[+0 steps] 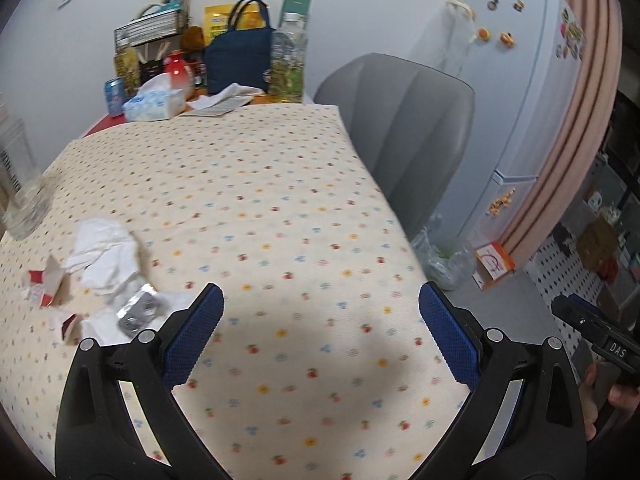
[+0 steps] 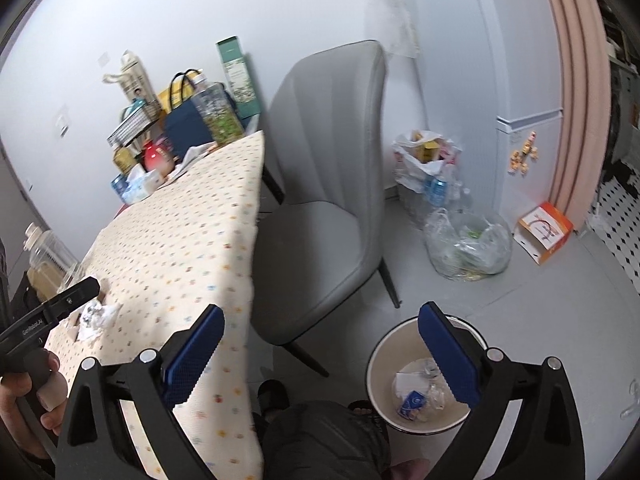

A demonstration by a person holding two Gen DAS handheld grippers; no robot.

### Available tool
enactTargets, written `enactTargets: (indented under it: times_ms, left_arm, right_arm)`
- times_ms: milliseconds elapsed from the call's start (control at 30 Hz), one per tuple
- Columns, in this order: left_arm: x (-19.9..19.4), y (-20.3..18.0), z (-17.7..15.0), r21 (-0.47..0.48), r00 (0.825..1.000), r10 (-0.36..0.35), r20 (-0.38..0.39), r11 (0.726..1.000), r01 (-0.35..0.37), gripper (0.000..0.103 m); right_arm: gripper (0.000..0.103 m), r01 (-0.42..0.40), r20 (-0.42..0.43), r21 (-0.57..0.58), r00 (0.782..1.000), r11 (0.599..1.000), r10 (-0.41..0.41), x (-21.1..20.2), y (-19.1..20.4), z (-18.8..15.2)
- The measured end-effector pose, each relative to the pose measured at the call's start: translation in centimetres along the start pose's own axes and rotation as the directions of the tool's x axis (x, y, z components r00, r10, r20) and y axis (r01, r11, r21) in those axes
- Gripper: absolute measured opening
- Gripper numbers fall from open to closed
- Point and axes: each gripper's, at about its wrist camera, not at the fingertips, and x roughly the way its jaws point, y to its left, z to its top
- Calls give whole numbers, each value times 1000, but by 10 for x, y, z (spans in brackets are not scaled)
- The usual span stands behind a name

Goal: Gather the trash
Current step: 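Move both tools back over the table toward the remaining tissues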

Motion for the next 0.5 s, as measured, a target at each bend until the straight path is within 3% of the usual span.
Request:
enactTargets:
  times_ms: [500]
  left_arm:
    - [-31,93,-23,-142,994,107,7,984,-105,97]
  right_arm:
    - [95,-113,-74,-146,992,983,103,26,99,-1]
